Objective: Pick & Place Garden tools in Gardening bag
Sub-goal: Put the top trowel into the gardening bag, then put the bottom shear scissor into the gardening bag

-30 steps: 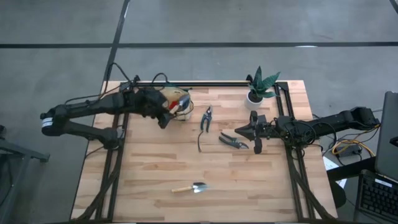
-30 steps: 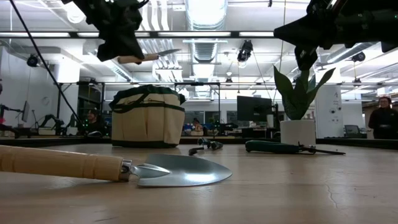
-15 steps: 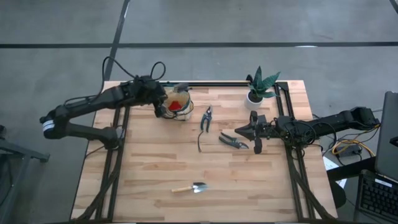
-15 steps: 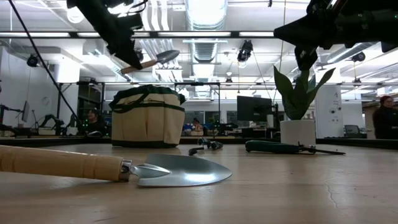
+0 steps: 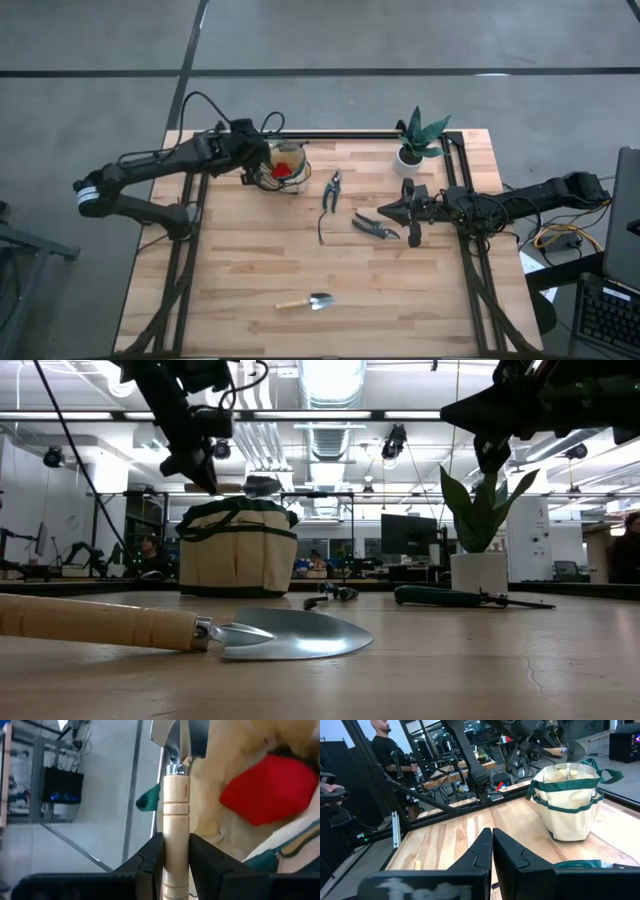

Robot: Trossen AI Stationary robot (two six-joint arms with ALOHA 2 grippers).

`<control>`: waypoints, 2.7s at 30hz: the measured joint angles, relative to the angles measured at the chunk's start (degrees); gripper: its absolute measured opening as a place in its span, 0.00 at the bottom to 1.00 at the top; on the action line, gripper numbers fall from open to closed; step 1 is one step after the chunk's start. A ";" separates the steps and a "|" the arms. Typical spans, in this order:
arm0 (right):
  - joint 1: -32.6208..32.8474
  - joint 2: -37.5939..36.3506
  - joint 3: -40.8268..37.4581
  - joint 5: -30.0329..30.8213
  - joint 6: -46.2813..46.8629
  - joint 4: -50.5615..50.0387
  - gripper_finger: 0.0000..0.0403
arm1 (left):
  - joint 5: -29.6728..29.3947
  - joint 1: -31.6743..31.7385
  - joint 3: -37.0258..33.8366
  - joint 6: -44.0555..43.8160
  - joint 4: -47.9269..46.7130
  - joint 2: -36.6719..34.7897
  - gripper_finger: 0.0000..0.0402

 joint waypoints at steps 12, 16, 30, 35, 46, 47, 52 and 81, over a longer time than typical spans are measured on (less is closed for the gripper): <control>-0.01 -0.02 -0.02 0.02 -0.12 -1.30 0.02 | -0.67 -0.02 -0.02 2.27 -0.18 2.84 0.20; 0.00 0.00 -0.04 0.02 -0.15 -1.29 0.02 | -0.96 -0.02 -0.02 -2.20 -0.11 2.86 0.21; -0.04 0.00 -0.09 0.37 -2.21 -1.25 0.02 | -2.15 -0.04 -0.07 -6.07 -2.94 2.86 0.46; 0.00 0.00 -0.09 0.52 -2.16 -1.18 0.02 | -3.07 -0.07 0.86 -14.33 -3.69 2.80 0.48; 0.00 -0.02 -0.11 0.55 10.05 6.82 0.02 | 22.15 -0.27 5.70 -40.09 -5.58 0.06 0.48; 0.00 -0.02 -0.11 0.62 12.56 8.57 0.02 | 24.71 -0.28 5.58 -42.06 -4.70 -0.35 0.47; -0.05 -0.09 -0.11 6.55 16.79 12.03 0.02 | 31.37 -1.32 5.55 -46.85 -1.84 -2.07 0.39; 0.00 0.00 5.26 11.97 41.52 1.26 0.02 | 39.79 -10.67 -8.09 -56.59 31.48 -20.45 0.02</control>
